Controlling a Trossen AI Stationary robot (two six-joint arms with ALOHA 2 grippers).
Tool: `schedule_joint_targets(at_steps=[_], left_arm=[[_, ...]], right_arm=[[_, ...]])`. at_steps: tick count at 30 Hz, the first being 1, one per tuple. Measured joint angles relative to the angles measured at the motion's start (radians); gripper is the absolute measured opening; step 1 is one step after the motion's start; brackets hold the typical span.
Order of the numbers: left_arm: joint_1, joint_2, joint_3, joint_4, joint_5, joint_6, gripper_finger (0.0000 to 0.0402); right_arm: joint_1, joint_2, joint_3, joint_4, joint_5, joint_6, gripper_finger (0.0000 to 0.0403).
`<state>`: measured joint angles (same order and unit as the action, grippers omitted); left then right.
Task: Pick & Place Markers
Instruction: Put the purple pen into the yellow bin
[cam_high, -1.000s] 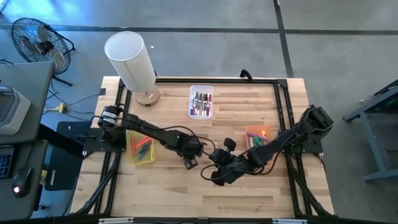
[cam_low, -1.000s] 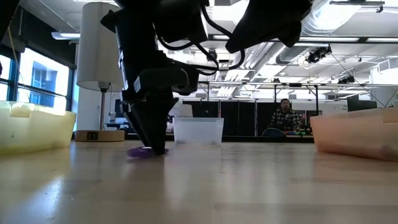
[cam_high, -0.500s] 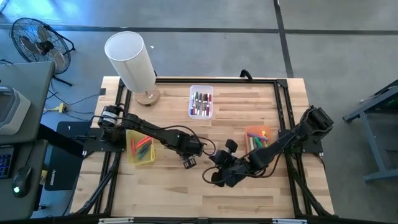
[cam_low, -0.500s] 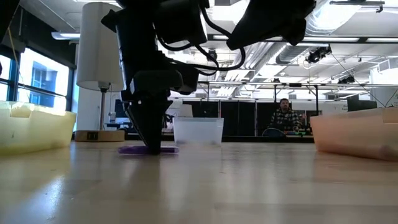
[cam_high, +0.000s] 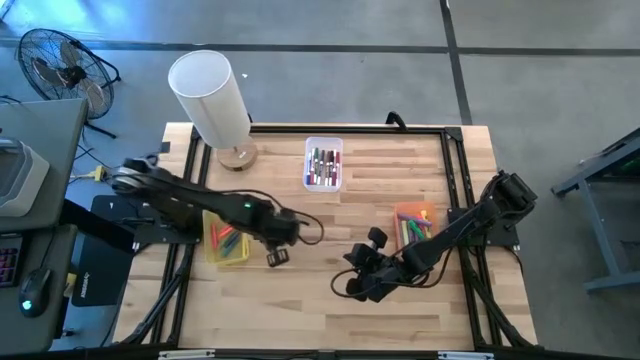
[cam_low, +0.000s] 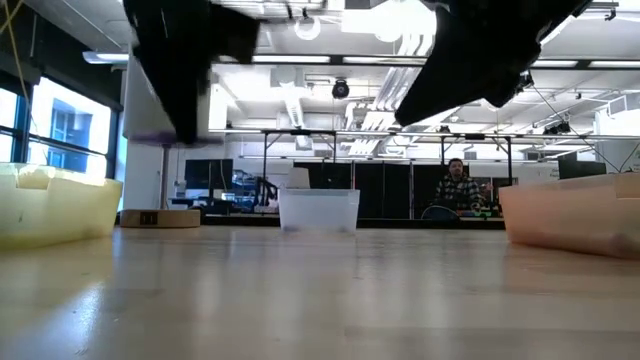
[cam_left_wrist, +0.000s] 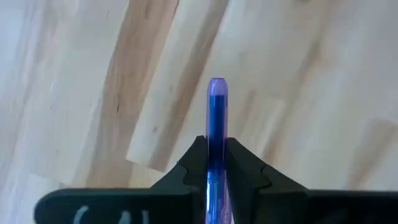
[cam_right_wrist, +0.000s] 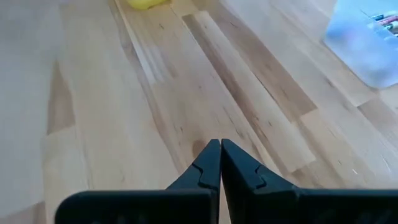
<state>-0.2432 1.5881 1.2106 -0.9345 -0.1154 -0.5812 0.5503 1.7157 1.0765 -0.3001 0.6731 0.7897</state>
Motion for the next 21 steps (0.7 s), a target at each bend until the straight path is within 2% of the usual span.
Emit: schedule_joint_targets(at_steps=[2, 7, 12, 17, 21], left_arm=[[-0.006, -0.067, 0.003, -0.053, -0.022, -0.04, 0.0028], [-0.073, -0.205, 0.003, -0.306, -0.174, -0.259, 0.0028], [-0.163, -0.291, -0.047, -0.426, -0.206, -0.472, 0.0028], [-0.215, -0.372, -0.23, -0.408, -0.176, -0.651, 0.0028], [-0.215, -0.453, -0.41, -0.263, -0.127, -0.706, 0.0028]], right_arm=[[0.0, 0.0, -0.007, 0.004, 0.0, 0.0, 0.0002], [0.0, 0.0, -0.02, 0.013, -0.03, 0.022, 0.0001], [0.001, 0.0, -0.02, 0.032, -0.034, 0.022, 0.0001], [0.002, 0.0, -0.02, 0.033, -0.034, 0.045, 0.0], [0.002, 0.0, -0.02, 0.036, -0.034, 0.048, 0.0]])
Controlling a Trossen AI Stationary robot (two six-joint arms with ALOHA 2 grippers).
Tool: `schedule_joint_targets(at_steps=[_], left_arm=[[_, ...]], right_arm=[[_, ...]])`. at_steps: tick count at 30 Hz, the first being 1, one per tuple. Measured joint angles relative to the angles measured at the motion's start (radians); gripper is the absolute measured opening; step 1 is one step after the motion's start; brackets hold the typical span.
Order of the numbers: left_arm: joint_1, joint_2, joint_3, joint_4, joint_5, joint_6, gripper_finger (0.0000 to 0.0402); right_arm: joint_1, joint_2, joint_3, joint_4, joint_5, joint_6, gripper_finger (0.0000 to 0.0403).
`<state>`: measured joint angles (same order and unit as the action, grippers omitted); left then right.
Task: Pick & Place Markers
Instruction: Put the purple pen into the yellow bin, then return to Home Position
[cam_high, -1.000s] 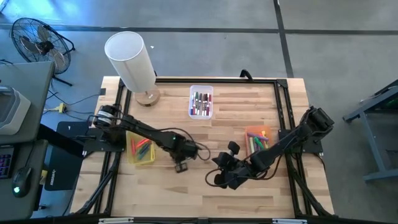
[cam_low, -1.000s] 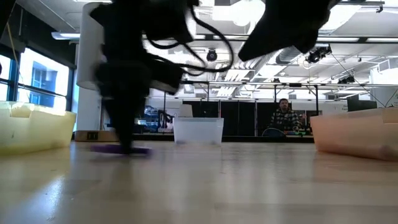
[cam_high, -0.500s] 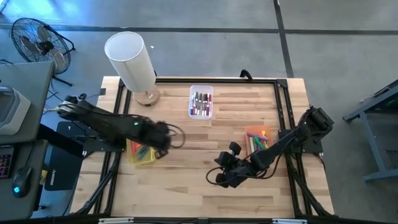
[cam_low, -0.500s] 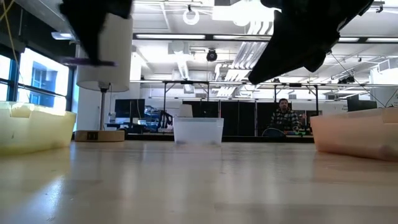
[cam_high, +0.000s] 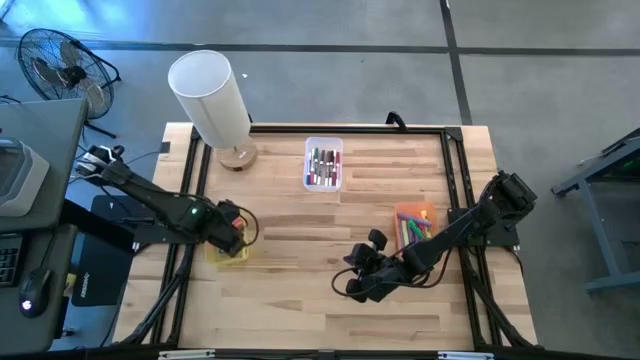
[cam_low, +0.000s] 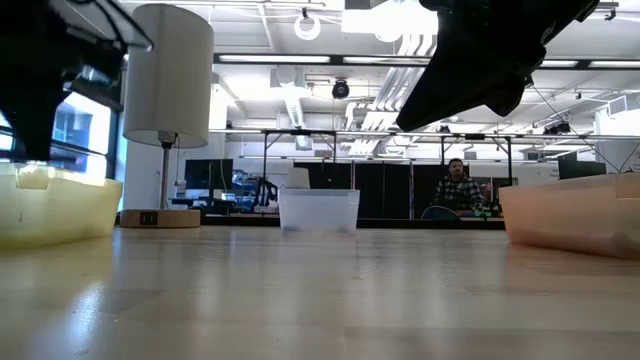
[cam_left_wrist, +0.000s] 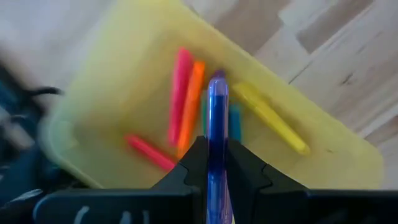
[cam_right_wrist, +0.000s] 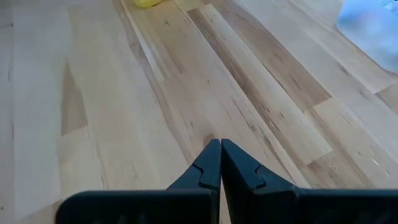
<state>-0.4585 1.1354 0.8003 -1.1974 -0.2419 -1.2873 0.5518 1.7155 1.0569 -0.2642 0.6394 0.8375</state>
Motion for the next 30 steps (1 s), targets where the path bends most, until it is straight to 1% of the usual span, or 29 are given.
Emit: schedule_joint_targets(at_steps=[2, 4, 7, 10, 13, 16, 19, 21, 23, 25, 27, 30], left_arm=[[0.0, -0.035, -0.078, 0.099, 0.017, -0.001, 0.0028], [0.0, -0.064, -0.141, 0.15, 0.025, -0.012, 0.0031], [0.0, -0.076, -0.193, 0.177, 0.048, -0.067, 0.0063], [0.0, -0.082, -0.205, 0.162, 0.065, -0.087, 0.0109], [0.0, -0.082, -0.205, 0.162, 0.068, -0.082, 0.0146], [0.0, -0.081, -0.204, 0.162, 0.068, -0.06, 0.0171], [0.0, -0.081, -0.203, 0.162, 0.076, -0.022, 0.0183], [0.0, -0.081, -0.186, 0.157, 0.077, 0.018, 0.0183], [0.0, -0.081, -0.157, 0.162, 0.071, 0.074, 0.0178], [0.0, -0.081, -0.124, 0.161, 0.035, 0.156, 0.0169], [0.0, -0.081, -0.098, 0.171, -0.008, 0.289, 0.0158], [0.0, -0.081, -0.075, 0.185, -0.052, 0.513, 0.0138]], right_arm=[[0.0, 0.0, 0.0, 0.001, 0.0, 0.0, 0.0], [0.0, 0.0, 0.0, 0.007, 0.0, 0.0, 0.0], [0.0, 0.0, 0.0, 0.013, 0.0, 0.0, 0.0], [-0.002, 0.0, 0.0, 0.023, 0.008, -0.001, 0.0], [-0.002, 0.0, 0.0, 0.033, 0.01, -0.007, 0.0], [-0.002, 0.0, 0.0, 0.032, 0.01, -0.011, 0.0], [-0.002, 0.0, 0.0, 0.029, 0.02, -0.035, 0.0], [-0.002, 0.0, 0.0, 0.028, 0.025, -0.08, 0.0], [-0.002, 0.0, 0.0, 0.024, 0.024, -0.158, 0.0], [-0.002, 0.0, 0.0, 0.027, 0.025, -0.231, 0.0], [-0.002, 0.0, 0.0, 0.033, 0.033, -0.267, 0.0], [-0.002, 0.0, 0.0, 0.045, 0.036, -0.264, 0.0]])
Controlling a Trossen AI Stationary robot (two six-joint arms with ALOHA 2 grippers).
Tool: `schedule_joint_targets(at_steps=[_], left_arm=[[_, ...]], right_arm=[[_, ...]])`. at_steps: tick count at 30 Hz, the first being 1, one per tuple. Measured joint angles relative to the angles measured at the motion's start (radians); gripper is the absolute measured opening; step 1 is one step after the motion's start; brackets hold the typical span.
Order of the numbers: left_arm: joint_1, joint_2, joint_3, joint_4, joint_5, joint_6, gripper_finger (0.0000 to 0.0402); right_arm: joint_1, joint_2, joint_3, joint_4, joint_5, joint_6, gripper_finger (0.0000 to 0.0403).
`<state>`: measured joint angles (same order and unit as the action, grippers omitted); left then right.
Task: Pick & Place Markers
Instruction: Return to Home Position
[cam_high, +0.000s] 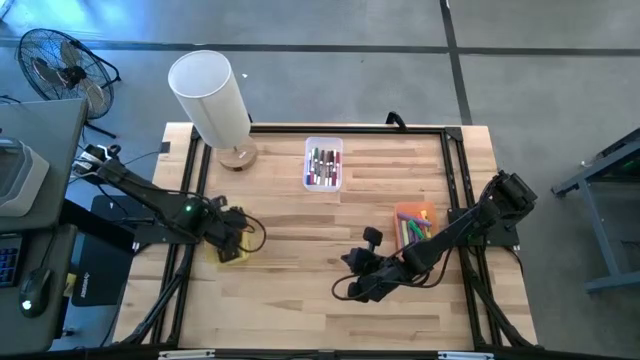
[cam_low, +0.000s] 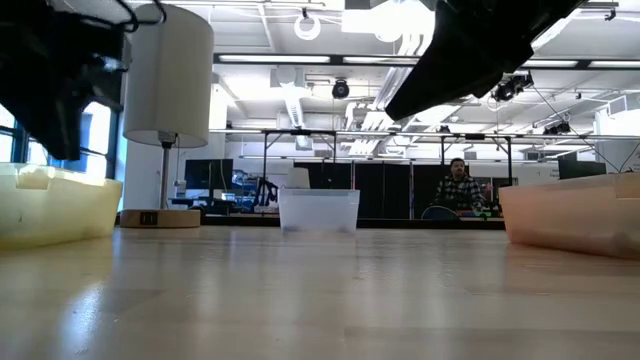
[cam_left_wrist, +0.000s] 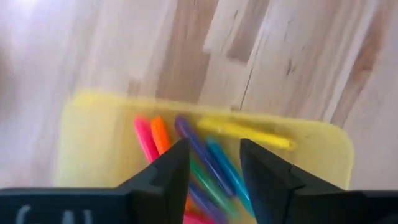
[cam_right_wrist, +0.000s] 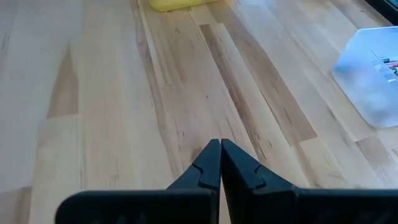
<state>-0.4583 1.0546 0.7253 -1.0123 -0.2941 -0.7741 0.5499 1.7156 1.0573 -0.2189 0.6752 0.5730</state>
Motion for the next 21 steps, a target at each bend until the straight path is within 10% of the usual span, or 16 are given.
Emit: schedule_joint_targets(at_steps=[10, 21], left_arm=[[0.001, 0.0, -0.081, 0.36, -0.187, 0.239, 0.0011], [0.148, -0.239, -0.361, 0.801, -0.108, 0.444, 0.0001]], right_arm=[[-0.013, 0.0, 0.0, 0.0, 0.024, 0.0, 0.0], [-0.047, 0.0, 0.0, 0.009, 0.007, 0.006, 0.0]])
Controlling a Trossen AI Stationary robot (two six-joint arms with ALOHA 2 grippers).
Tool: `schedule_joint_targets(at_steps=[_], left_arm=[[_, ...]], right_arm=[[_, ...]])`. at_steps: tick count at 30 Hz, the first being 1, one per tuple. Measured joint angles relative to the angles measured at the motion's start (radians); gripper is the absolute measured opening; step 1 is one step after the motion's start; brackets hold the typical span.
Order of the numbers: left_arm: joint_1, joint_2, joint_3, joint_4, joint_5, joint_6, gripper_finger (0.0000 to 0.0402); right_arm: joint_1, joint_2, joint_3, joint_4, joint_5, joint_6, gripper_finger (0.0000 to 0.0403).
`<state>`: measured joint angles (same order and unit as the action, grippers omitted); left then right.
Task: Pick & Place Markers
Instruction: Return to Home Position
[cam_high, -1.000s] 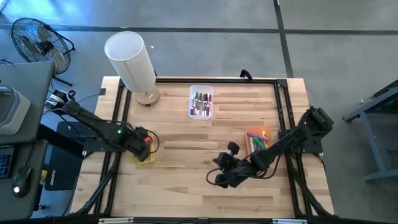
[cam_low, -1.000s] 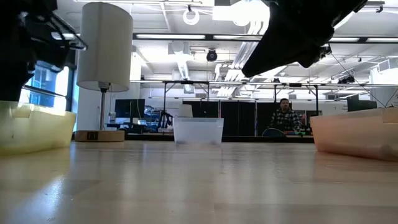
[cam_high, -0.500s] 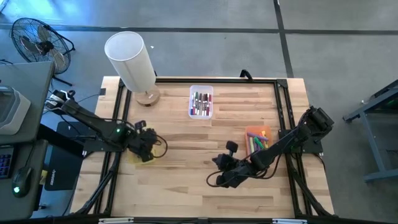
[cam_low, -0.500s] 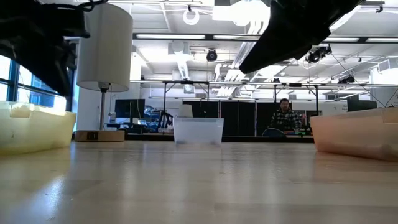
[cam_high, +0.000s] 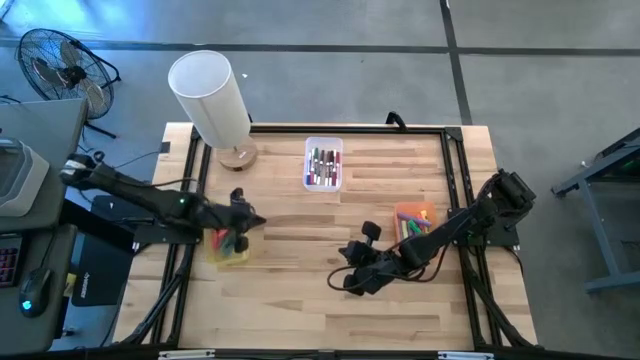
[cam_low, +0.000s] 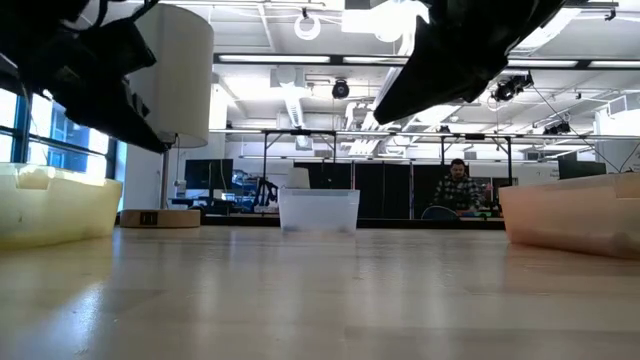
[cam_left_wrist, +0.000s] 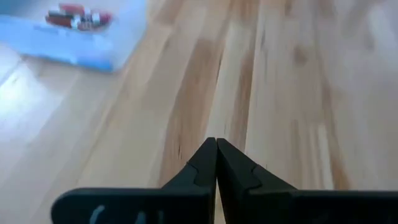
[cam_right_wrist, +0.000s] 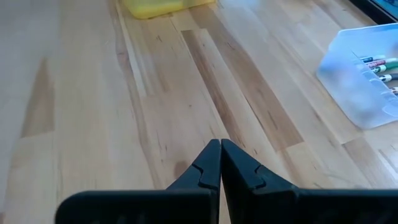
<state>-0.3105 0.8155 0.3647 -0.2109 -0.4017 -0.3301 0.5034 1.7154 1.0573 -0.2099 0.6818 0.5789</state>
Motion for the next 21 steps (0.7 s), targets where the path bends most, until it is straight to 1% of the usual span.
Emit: schedule_joint_targets(at_steps=[2, 4, 6, 9, 16, 18, 19, 21], left_arm=[[0.054, -0.063, -0.06, 0.093, 0.056, 0.037, 0.0001], [0.099, -0.114, -0.107, 0.139, 0.098, 0.057, 0.0001], [0.132, -0.158, -0.134, 0.158, 0.132, 0.061, 0.0001], [0.156, -0.246, -0.18, 0.156, 0.152, 0.081, 0.0001], [0.154, -0.503, -0.287, 0.155, 0.134, 0.09, 0.0], [0.154, -0.575, -0.311, 0.164, 0.109, 0.091, 0.0], [0.154, -0.61, -0.316, 0.176, 0.098, 0.106, 0.0], [0.154, -0.663, -0.316, 0.182, 0.108, 0.167, 0.0]], right_arm=[[0.0, 0.0, 0.0, 0.0, 0.0, -0.001, 0.0], [0.0, 0.0, 0.0, -0.001, 0.0, -0.001, 0.0], [0.0, 0.0, 0.0, -0.002, -0.003, -0.002, 0.0], [0.0, 0.0, 0.0, -0.004, -0.011, -0.003, 0.0], [0.0, 0.0, 0.0, -0.011, -0.011, -0.003, 0.0], [0.0, 0.0, 0.0, -0.011, -0.011, -0.003, 0.0], [0.0, 0.0, 0.0, -0.011, -0.011, -0.003, 0.0], [0.0, 0.0, 0.0, -0.011, -0.012, -0.003, 0.0]])
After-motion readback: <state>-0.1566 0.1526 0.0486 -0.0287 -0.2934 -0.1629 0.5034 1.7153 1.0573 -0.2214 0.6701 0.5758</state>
